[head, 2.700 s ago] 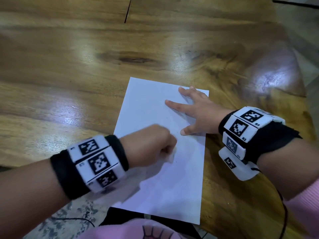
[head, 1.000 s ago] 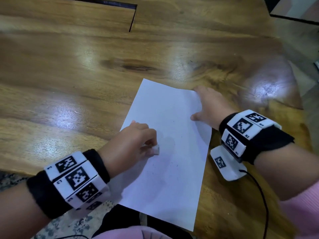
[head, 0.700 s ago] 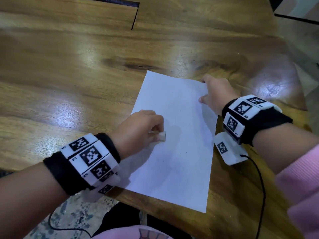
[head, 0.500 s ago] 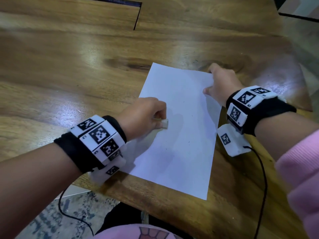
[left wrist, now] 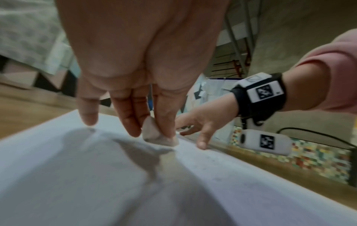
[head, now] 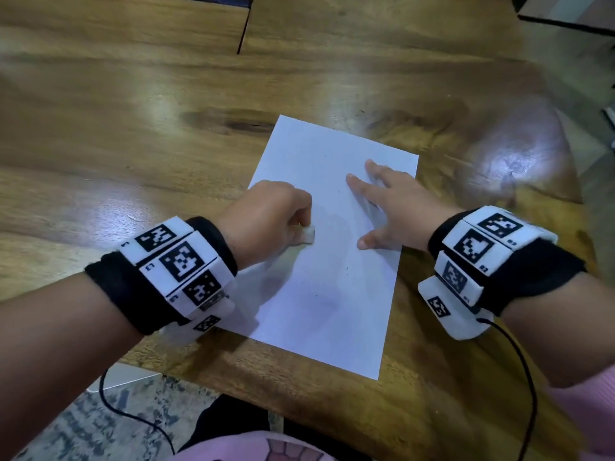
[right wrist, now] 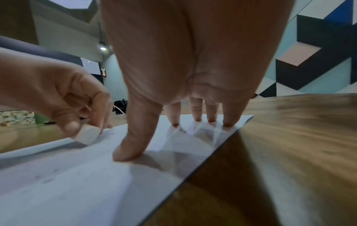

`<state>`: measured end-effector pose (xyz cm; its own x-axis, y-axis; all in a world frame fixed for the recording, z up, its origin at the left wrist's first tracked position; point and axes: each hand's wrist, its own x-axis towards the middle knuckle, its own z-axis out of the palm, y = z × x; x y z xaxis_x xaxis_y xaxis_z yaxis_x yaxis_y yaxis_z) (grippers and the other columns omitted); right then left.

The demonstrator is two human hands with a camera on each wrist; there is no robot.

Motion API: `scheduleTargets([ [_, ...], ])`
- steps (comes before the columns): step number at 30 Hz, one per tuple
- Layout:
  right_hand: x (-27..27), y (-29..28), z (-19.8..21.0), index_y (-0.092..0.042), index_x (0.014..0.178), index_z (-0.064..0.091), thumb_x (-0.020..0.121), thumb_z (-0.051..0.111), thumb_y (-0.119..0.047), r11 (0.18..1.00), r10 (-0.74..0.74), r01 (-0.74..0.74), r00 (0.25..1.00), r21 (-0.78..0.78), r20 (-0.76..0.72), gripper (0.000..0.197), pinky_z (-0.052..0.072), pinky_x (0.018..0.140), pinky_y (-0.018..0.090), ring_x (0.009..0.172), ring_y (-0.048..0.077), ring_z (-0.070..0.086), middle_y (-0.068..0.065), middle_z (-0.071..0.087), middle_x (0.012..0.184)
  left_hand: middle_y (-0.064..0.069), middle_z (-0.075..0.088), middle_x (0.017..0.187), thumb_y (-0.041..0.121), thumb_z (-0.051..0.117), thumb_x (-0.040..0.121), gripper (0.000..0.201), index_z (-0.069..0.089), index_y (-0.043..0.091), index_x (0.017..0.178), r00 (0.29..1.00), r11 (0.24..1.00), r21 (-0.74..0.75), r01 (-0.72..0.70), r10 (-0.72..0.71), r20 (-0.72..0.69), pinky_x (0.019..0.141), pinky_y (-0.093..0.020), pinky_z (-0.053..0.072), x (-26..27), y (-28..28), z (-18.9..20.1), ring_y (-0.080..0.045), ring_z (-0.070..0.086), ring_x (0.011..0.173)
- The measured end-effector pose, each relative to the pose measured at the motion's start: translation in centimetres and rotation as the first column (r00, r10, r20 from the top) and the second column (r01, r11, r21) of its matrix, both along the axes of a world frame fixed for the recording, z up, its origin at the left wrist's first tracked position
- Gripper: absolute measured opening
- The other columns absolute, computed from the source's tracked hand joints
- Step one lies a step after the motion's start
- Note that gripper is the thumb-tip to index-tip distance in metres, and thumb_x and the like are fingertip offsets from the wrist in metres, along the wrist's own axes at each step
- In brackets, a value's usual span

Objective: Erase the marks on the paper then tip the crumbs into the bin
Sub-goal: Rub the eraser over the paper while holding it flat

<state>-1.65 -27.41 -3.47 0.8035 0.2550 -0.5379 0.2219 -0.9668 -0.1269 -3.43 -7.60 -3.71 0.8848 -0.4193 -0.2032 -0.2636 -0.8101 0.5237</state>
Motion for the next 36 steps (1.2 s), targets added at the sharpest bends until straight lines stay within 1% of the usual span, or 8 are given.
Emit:
scheduleTargets([
  [5, 0.3, 0.1, -0.2, -0.034, 0.149, 0.0, 0.076, 0.07, -0.046, 1.0, -0.006, 0.006, 1.0, 0.009, 0.0, 0.102, 0.013, 0.117, 0.039, 0.145, 0.023, -0.005, -0.001, -0.013, 0.158, 0.003, 0.06, 0.073, 0.019, 0.071, 0.072, 0.014, 0.064, 0.013, 0.084, 0.985, 0.986, -0.023, 0.168, -0.168, -0.03, 0.055, -0.022, 0.031, 0.5, -3.8, 0.3, -0.014, 0.047, 0.069],
  [8, 0.2, 0.1, -0.1, -0.035, 0.149, 0.001, 0.077, 0.07, -0.044, 1.0, -0.013, 0.013, 1.0, 0.029, -0.009, 0.1, 0.012, 0.117, 0.038, 0.145, 0.024, -0.006, -0.003, -0.014, 0.158, -0.001, 0.055, 0.075, 0.015, 0.065, 0.077, 0.011, 0.062, 0.01, 0.086, 0.981, 0.982, 0.021, 0.19, -0.189, -0.052, 0.06, -0.023, 0.031, 1.1, -5.0, 0.0, -0.018, 0.048, 0.072],
  [12, 0.2, -0.1, -0.1, -0.033, 0.149, 0.002, 0.079, 0.07, -0.042, 0.999, -0.005, 0.006, 1.0, 0.049, -0.005, 0.099, 0.011, 0.117, 0.036, 0.145, 0.024, -0.005, -0.001, -0.013, 0.158, 0.001, 0.051, 0.067, 0.008, 0.062, 0.074, 0.015, 0.053, 0.016, 0.065, 0.951, 0.952, -0.001, 0.305, -0.305, -0.044, 0.052, -0.011, 0.027, -1.2, -3.4, -0.3, -0.018, 0.044, 0.065],
  [17, 0.0, -0.1, 0.3, -0.032, 0.15, 0.001, 0.081, 0.068, -0.038, 0.998, 0.006, -0.005, 1.0, 0.056, -0.016, 0.096, 0.012, 0.117, 0.037, 0.146, 0.023, -0.005, 0.0, -0.013, 0.158, 0.0, 0.062, 0.075, 0.006, 0.062, 0.074, 0.008, 0.06, 0.012, 0.069, 0.862, 0.883, -0.006, 0.469, -0.459, -0.213, 0.062, -0.028, 0.045, -5.2, -0.6, -1.3, -0.017, 0.056, 0.067],
  [20, 0.1, 0.0, 0.4, -0.032, 0.15, 0.0, 0.081, 0.068, -0.038, 0.999, 0.012, -0.011, 1.0, 0.044, -0.017, 0.097, 0.01, 0.117, 0.036, 0.146, 0.023, -0.005, 0.0, -0.013, 0.158, 0.0, 0.064, 0.073, 0.005, 0.063, 0.071, 0.006, 0.063, 0.012, 0.071, 0.918, 0.925, -0.015, 0.379, -0.378, -0.12, 0.06, -0.013, 0.039, -2.6, -1.8, -0.7, -0.017, 0.054, 0.067],
  [24, 0.3, -0.3, 0.1, -0.033, 0.15, 0.001, 0.08, 0.069, -0.039, 0.999, 0.009, -0.009, 1.0, 0.051, -0.013, 0.098, 0.01, 0.117, 0.035, 0.146, 0.022, -0.005, -0.001, -0.013, 0.158, 0.004, 0.046, 0.064, 0.013, 0.061, 0.077, 0.015, 0.05, 0.016, 0.066, 0.954, 0.954, 0.013, 0.298, -0.298, 0.006, 0.055, -0.027, 0.023, -1.0, -3.8, -0.6, -0.02, 0.044, 0.067],
  [29, 0.3, -0.4, -0.2, -0.034, 0.149, 0.0, 0.08, 0.069, -0.038, 0.996, 0.053, -0.051, 0.998, 0.076, -0.017, 0.097, 0.009, 0.117, 0.034, 0.146, 0.02, -0.007, -0.002, -0.015, 0.158, 0.005, 0.046, 0.07, 0.011, 0.056, 0.079, 0.012, 0.054, 0.014, 0.068, 0.906, 0.913, -0.061, 0.403, -0.407, -0.114, 0.055, -0.019, 0.034, -6.0, -1.9, -1.4, -0.011, 0.044, 0.06],
  [36, 0.4, -0.1, -0.4, -0.033, 0.15, 0.0, 0.081, 0.068, -0.041, 0.996, 0.07, -0.07, 0.998, 0.055, -0.006, 0.097, 0.007, 0.119, 0.035, 0.146, 0.021, -0.008, 0.0, -0.014, 0.158, -0.008, 0.049, 0.076, 0.01, 0.056, 0.081, 0.011, 0.051, 0.012, 0.072, 0.971, 0.971, 0.04, 0.236, -0.234, -0.04, 0.063, -0.031, 0.03, -2.0, -5.5, -0.2, -0.024, 0.045, 0.071],
])
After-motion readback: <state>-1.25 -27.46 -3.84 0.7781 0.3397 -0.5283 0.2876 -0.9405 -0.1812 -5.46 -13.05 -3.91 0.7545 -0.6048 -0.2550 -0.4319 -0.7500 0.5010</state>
